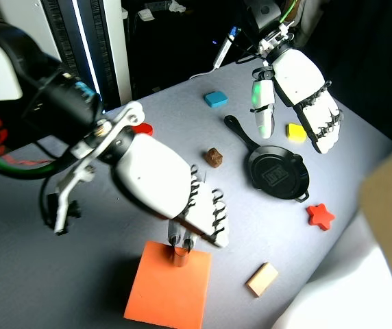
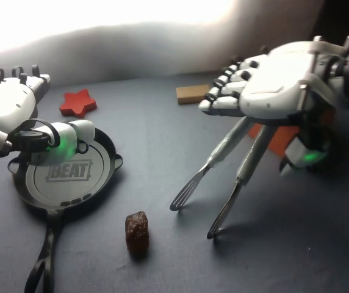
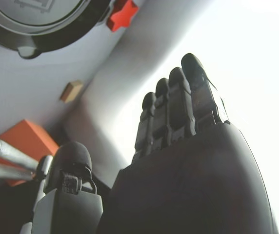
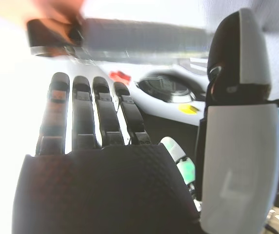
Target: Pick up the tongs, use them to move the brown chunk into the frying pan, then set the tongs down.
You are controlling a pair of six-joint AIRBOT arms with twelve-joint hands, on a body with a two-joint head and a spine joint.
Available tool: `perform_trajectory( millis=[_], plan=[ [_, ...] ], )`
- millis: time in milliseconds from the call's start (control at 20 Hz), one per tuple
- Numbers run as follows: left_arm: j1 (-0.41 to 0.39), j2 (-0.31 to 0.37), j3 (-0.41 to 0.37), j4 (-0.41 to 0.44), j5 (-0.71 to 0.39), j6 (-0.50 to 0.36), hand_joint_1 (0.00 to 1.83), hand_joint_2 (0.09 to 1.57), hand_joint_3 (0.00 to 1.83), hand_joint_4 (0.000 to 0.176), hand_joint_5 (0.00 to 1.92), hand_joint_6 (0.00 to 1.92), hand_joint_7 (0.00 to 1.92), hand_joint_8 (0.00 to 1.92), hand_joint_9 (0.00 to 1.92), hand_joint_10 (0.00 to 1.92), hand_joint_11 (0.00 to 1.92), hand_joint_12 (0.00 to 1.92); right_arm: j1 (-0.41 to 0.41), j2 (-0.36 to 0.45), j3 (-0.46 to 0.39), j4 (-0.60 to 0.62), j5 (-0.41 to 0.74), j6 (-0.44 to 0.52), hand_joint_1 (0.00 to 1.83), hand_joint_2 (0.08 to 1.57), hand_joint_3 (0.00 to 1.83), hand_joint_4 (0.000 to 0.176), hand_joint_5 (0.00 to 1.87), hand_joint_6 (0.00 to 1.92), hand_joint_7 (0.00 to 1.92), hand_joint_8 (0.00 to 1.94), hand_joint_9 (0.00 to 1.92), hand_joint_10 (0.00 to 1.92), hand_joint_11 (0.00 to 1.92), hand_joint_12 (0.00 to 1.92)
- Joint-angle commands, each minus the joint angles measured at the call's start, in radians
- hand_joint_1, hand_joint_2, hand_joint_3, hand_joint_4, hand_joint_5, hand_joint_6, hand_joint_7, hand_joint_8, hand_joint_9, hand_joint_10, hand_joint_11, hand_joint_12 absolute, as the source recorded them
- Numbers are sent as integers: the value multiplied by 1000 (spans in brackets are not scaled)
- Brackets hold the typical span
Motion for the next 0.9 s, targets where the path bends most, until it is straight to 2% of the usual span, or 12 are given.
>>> perform_trajectory(
  millis=[0,50,250,400,450,500,700,850],
  plan=[
    [-8,7,4,79,-68,-4,87,1254,0,0,115,6,125,3,121,2,0,442,15,-3,12,-28,47,0,1033,830,0,0,0,0,0,0,0,0,0,0],
    [-8,7,4,78,-68,-4,112,1255,0,0,108,2,131,4,122,2,0,432,14,-16,27,-28,41,0,1014,835,0,0,0,0,0,0,0,0,0,0],
    [-8,7,4,54,-68,-1,26,1273,5,0,103,1,103,1,95,1,0,382,2,-66,65,-29,37,-42,1048,839,0,0,0,0,0,0,0,0,0,0],
    [-7,7,4,54,-68,-1,221,1278,0,0,114,4,131,5,134,9,0,440,-10,-83,70,-33,31,-55,1056,825,0,0,0,0,0,0,0,0,0,0],
    [-7,6,4,54,-68,-2,221,1281,1,0,99,2,135,4,135,6,0,471,-14,-87,72,-44,26,-54,1023,826,0,0,0,0,0,0,0,0,0,0],
    [-7,6,4,54,-68,-3,174,1286,2,0,73,1,113,2,115,2,0,413,-19,-90,74,-58,23,-54,982,820,0,0,0,0,0,0,0,0,0,0],
    [-3,6,3,54,-68,-3,169,1289,1,0,123,14,131,3,128,3,0,407,-23,-109,96,-64,2,-55,980,825,0,0,0,0,0,0,0,0,0,0],
    [0,6,3,54,-68,1,90,1288,1,0,112,2,124,1,130,2,0,444,-25,-123,107,-67,-3,-63,989,829,0,0,0,0,0,0,0,0,0,0]
  ],
)
